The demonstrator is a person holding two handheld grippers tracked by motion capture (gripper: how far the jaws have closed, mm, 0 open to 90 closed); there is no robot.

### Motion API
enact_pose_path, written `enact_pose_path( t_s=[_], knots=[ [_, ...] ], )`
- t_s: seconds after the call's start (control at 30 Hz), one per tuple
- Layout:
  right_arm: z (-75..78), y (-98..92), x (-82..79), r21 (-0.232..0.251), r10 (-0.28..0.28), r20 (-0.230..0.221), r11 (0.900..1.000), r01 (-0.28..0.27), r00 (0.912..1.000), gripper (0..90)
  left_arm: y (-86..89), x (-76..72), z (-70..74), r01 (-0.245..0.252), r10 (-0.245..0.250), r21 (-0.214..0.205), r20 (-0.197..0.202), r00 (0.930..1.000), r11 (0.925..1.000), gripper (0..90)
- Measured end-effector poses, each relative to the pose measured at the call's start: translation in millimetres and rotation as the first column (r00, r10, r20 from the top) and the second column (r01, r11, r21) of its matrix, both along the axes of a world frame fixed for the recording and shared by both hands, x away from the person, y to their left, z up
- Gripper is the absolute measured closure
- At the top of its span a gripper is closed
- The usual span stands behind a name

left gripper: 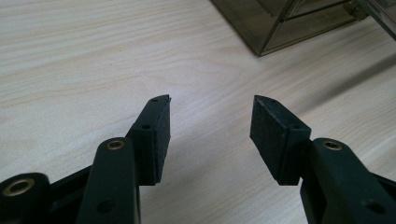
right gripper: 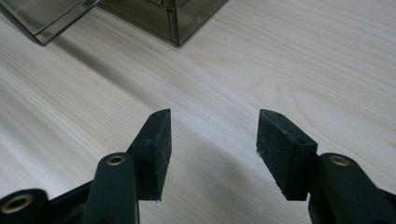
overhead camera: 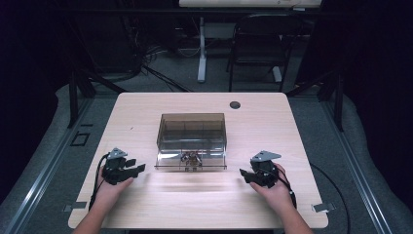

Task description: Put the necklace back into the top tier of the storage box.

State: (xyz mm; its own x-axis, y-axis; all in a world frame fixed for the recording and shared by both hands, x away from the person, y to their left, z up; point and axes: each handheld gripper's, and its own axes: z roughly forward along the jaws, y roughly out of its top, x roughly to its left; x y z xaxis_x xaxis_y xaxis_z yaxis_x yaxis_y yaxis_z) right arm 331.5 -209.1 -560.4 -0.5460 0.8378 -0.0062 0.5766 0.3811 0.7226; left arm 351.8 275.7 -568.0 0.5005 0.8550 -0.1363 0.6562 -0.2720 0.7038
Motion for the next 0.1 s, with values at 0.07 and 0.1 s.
enact_pose_path(
  t_s=[0.07,0.1],
  knots=[
    [0.6,-0.6,-0.2,-0.004,0.002,-0.005,1.0,-0.002,1.0,45.3,-0.4,0.0,0.0,-0.001,0.001,-0.001,-0.001,1.0,1.0,47.9],
    [0.9,-0.8,-0.6,-0.002,-0.003,-0.001,1.0,0.003,1.0,45.2,-0.6,-0.2,0.2,-0.002,0.002,-0.004,-0.003,1.0,1.0,47.9]
  ],
)
